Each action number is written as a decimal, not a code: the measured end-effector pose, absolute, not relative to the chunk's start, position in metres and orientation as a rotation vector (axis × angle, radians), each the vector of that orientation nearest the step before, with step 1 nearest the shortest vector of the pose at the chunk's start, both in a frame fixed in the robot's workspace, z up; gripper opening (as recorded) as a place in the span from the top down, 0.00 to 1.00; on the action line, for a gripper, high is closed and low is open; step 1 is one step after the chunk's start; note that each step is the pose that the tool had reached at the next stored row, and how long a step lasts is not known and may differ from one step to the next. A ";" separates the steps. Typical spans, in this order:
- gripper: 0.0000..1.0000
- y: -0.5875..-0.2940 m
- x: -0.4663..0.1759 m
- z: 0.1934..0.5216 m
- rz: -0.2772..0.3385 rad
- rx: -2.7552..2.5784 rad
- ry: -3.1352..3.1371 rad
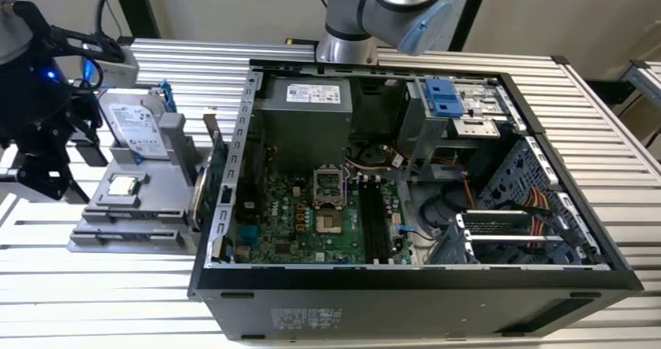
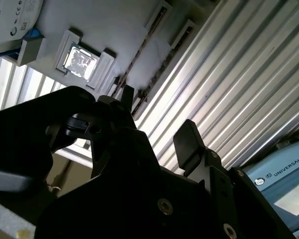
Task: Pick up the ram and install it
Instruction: 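Pick up the ram and move it above insertion slot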
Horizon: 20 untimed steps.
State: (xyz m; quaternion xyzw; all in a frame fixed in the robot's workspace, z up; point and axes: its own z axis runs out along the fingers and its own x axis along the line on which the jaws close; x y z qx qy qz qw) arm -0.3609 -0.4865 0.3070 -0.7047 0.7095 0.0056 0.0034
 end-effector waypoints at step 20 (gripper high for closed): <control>0.00 -0.485 -0.361 0.287 0.018 -2.209 2.224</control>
